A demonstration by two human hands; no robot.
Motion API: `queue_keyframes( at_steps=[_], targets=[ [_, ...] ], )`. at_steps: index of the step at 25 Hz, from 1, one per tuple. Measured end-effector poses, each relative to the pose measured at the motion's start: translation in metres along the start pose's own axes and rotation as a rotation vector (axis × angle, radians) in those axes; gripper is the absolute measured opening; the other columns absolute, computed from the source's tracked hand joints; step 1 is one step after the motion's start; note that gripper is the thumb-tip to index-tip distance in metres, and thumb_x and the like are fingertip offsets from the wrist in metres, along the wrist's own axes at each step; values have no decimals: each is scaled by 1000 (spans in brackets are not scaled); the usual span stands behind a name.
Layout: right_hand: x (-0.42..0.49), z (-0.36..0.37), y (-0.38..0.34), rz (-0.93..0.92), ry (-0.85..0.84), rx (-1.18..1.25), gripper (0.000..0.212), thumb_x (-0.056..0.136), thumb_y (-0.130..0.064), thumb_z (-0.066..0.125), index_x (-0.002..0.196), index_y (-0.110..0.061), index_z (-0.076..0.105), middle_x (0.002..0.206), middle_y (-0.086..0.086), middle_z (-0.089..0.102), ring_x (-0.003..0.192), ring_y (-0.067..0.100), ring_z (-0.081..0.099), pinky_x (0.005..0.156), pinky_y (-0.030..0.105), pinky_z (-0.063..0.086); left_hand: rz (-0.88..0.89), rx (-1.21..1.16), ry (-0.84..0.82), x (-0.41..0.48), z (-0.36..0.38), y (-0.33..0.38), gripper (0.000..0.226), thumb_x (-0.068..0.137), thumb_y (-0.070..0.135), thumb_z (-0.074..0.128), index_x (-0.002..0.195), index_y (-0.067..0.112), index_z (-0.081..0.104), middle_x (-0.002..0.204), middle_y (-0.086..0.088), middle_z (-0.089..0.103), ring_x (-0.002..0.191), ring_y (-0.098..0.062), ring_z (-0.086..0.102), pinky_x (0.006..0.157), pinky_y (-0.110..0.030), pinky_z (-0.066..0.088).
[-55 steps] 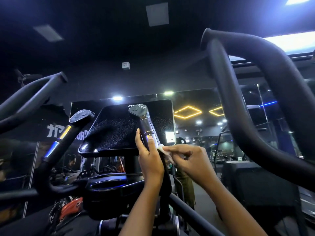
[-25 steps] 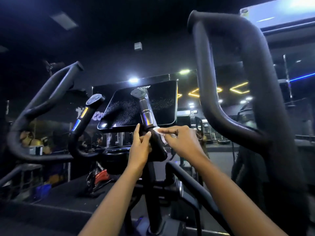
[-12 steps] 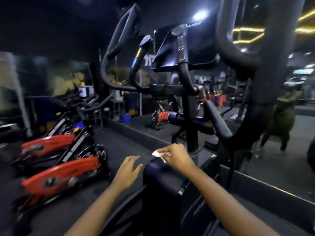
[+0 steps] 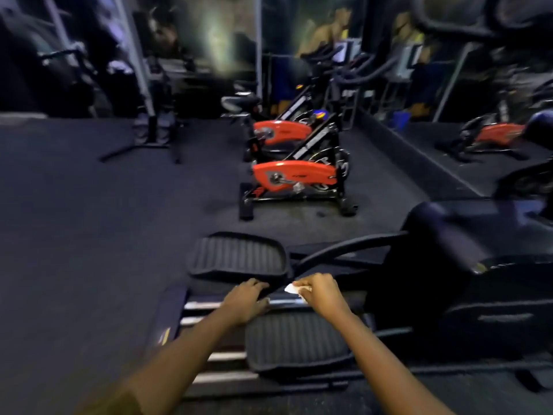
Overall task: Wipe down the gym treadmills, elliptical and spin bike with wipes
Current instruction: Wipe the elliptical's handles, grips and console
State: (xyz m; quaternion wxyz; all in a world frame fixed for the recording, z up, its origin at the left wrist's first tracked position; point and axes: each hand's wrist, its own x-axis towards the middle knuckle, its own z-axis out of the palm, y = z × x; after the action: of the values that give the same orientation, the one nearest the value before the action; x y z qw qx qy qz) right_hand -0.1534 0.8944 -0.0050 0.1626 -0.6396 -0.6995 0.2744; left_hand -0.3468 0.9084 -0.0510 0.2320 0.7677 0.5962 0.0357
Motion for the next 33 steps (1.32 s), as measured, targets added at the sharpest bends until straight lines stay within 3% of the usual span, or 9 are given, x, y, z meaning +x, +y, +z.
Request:
queue_keyframes(
  at_steps=[4,10,18,24,33],
  targets=[
    [9,105,-81,-132,-200,-38,31,88,-8,53,112,-18,69,115,9,66,110,22,59,89,22,39,-247,-53,-13,-87,-1,-114,47,97,30,47,140,12,42,141,-12,44,130,-27,43,104,-35,35],
    [16,247,-249,-339,-358,-48,30,87,-4,52,110,-14,69,114,9,66,112,20,58,85,18,38,-563,-100,48,-217,-43,-299,50,101,34,42,145,12,35,148,-12,36,133,-27,39,105,-32,33],
    [62,403,-421,-415,-448,-177,42,85,-3,49,116,-26,66,120,7,64,109,29,60,89,34,49,-744,-147,60,-317,-107,-498,50,101,36,40,146,15,34,149,-11,34,134,-27,37,108,-36,32],
    [164,465,-498,-395,-455,-165,41,84,-1,48,112,-23,69,118,6,65,107,27,62,89,35,51,-713,-134,42,-277,-163,-616,50,101,39,39,144,15,36,149,-10,35,135,-26,37,108,-36,32],
    [373,464,-573,-198,-265,-92,34,87,-4,51,112,-17,69,117,6,66,106,22,62,91,27,45,-468,-35,-67,-83,-311,-767,50,102,41,35,145,14,36,151,-11,33,136,-27,35,109,-37,30]
  ],
)
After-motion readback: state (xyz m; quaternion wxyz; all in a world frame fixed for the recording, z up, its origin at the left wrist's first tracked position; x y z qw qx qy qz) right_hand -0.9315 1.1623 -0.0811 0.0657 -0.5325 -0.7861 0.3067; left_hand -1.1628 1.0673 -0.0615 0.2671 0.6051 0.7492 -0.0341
